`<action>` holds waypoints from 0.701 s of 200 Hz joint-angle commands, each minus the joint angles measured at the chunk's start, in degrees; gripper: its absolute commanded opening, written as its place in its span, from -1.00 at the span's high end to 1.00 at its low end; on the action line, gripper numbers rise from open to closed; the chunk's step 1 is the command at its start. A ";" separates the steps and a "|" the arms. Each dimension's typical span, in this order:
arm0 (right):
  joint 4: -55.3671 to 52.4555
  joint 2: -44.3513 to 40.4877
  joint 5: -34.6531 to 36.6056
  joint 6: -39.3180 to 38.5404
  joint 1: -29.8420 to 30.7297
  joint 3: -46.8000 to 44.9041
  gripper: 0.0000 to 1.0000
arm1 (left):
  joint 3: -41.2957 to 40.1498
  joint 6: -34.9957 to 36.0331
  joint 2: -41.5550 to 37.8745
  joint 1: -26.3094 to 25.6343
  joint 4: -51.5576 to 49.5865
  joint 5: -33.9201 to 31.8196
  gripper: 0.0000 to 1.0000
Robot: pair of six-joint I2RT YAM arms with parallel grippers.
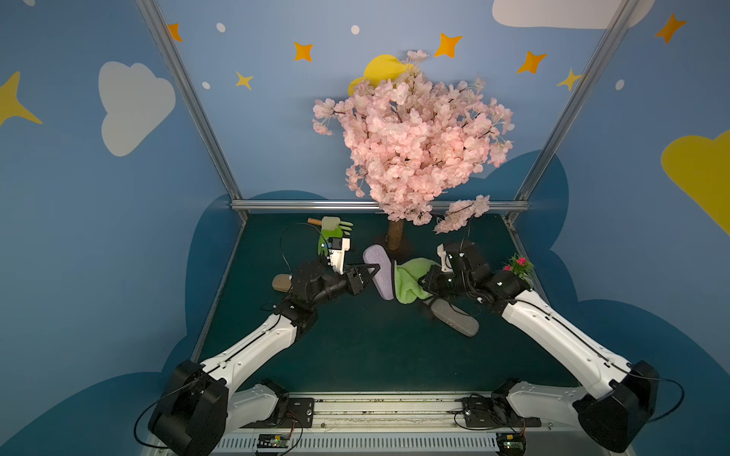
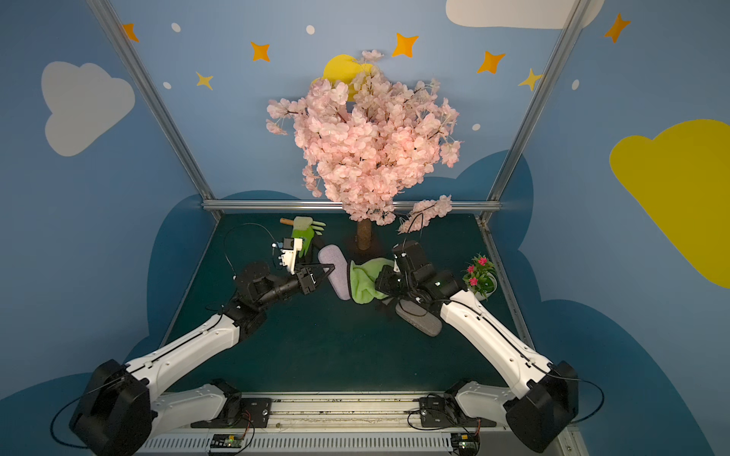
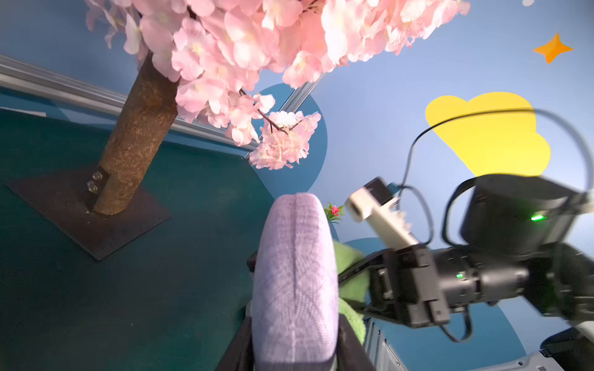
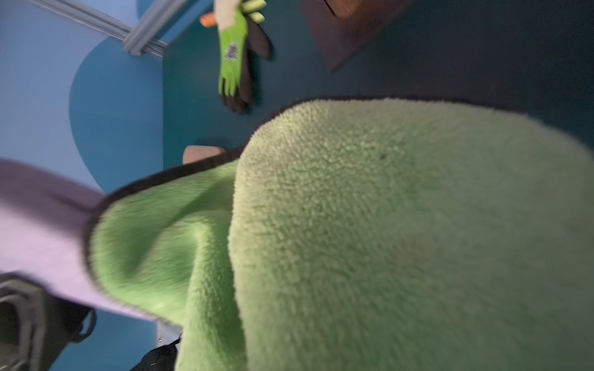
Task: Wipe the eyeglass case
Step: Wipe the dirt from the eyeglass case.
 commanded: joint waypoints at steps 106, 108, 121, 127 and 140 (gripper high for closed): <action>13.23 4.67 -8.45 6.55 1.90 -11.10 1.00 | 1.15 1.19 -2.00 1.12 4.52 0.16 0.95; 13.18 4.12 -8.51 6.76 1.12 -12.19 1.00 | 1.04 1.16 -2.08 1.27 4.63 0.08 0.95; 12.37 0.50 -8.68 6.91 -3.46 -17.47 1.00 | 0.26 1.27 -3.08 1.95 4.54 -0.48 0.95; 11.03 -1.11 -7.89 5.98 -4.76 -18.10 1.00 | -0.05 1.47 -3.39 2.25 3.96 -0.51 0.95; 3.44 -3.77 -2.24 2.14 -5.05 -14.25 1.00 | -0.64 1.76 -4.26 2.67 2.60 -0.79 0.95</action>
